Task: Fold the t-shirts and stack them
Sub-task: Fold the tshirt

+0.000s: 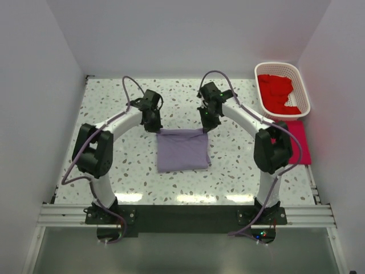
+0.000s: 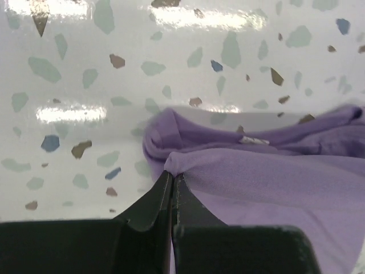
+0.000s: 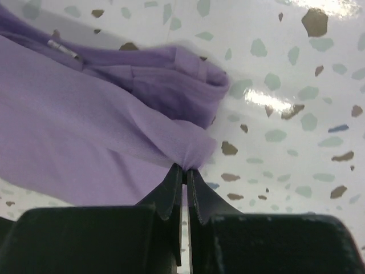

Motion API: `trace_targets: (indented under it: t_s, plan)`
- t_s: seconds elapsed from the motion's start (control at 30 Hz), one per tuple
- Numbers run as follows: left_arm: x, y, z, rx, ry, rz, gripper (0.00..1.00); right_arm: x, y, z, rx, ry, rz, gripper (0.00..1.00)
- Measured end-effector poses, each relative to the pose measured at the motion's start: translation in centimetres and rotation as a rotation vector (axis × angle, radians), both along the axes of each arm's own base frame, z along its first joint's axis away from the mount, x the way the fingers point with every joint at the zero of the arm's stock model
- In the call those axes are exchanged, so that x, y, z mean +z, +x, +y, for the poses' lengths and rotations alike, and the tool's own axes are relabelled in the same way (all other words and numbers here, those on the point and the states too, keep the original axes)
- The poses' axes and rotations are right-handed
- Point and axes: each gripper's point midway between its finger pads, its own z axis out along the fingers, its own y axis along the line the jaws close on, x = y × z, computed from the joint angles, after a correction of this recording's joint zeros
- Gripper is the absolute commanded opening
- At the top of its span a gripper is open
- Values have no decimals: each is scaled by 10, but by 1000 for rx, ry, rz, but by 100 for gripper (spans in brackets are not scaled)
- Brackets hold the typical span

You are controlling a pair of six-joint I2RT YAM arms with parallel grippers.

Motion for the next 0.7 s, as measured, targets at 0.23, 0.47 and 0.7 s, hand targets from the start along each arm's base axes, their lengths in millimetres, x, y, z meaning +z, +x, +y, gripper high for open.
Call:
trace_targets:
  t_s: [0.23, 0.47, 0.7]
  plan:
    - [-35, 15, 4, 18, 22, 36, 7, -55, 28, 1, -34, 15, 42, 22]
    - [-16, 18, 10, 39, 17, -42, 54, -48, 37, 5, -24, 47, -16, 57]
    - [43, -10, 14, 32, -91, -226, 66, 25, 21, 4, -6, 184, -202, 60]
